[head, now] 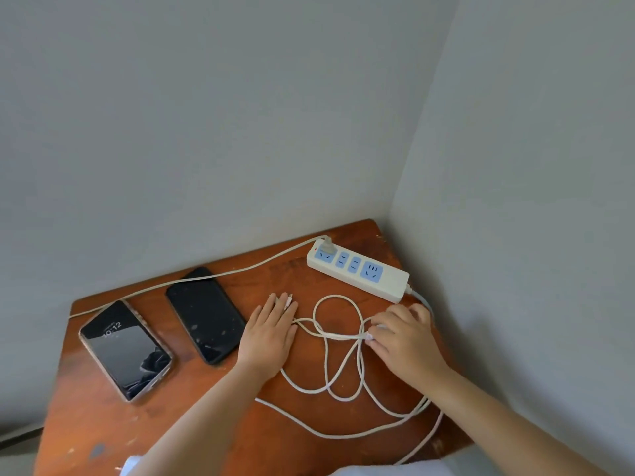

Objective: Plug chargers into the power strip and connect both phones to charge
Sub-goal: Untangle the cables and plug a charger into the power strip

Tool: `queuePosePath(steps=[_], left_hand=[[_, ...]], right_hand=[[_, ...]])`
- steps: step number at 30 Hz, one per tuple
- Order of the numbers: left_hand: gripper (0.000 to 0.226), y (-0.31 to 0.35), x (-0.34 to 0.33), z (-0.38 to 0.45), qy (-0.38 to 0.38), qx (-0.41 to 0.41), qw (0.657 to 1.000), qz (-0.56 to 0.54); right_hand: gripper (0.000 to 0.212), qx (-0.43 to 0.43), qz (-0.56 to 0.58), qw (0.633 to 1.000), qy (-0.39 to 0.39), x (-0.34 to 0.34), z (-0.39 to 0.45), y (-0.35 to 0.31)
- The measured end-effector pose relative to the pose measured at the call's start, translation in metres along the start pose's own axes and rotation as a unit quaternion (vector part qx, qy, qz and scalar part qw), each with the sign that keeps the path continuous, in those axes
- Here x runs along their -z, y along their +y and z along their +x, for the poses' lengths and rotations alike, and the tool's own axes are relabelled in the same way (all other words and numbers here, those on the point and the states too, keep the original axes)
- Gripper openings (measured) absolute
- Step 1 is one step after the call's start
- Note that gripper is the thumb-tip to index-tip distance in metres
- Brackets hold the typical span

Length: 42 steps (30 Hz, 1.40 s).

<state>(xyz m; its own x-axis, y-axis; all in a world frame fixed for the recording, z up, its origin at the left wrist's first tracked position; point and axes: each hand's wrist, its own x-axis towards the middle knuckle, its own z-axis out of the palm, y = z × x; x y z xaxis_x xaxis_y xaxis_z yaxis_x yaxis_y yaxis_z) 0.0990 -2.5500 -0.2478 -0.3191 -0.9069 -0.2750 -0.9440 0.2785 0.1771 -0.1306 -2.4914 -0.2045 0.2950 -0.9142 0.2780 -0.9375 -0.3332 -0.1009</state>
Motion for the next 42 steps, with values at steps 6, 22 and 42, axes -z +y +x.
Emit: queuePosePath(steps=[6,22,42], left_hand=[[0.051,0.001,-0.001,0.003,0.024,0.006,0.999,-0.044],[0.054,-0.006,0.003,0.011,0.002,0.05,0.998,-0.039],[0.051,0.0,-0.014,0.003,0.036,0.051,0.998,-0.008]], right_hand=[[0.029,0.019,0.003,1.0,0.023,0.028,0.045,0.014],[0.022,-0.205,0.272,0.939,-0.055,0.0,0.149,0.037],[0.018,-0.254,0.281,0.925,-0.004,-0.009,0.124,0.036]])
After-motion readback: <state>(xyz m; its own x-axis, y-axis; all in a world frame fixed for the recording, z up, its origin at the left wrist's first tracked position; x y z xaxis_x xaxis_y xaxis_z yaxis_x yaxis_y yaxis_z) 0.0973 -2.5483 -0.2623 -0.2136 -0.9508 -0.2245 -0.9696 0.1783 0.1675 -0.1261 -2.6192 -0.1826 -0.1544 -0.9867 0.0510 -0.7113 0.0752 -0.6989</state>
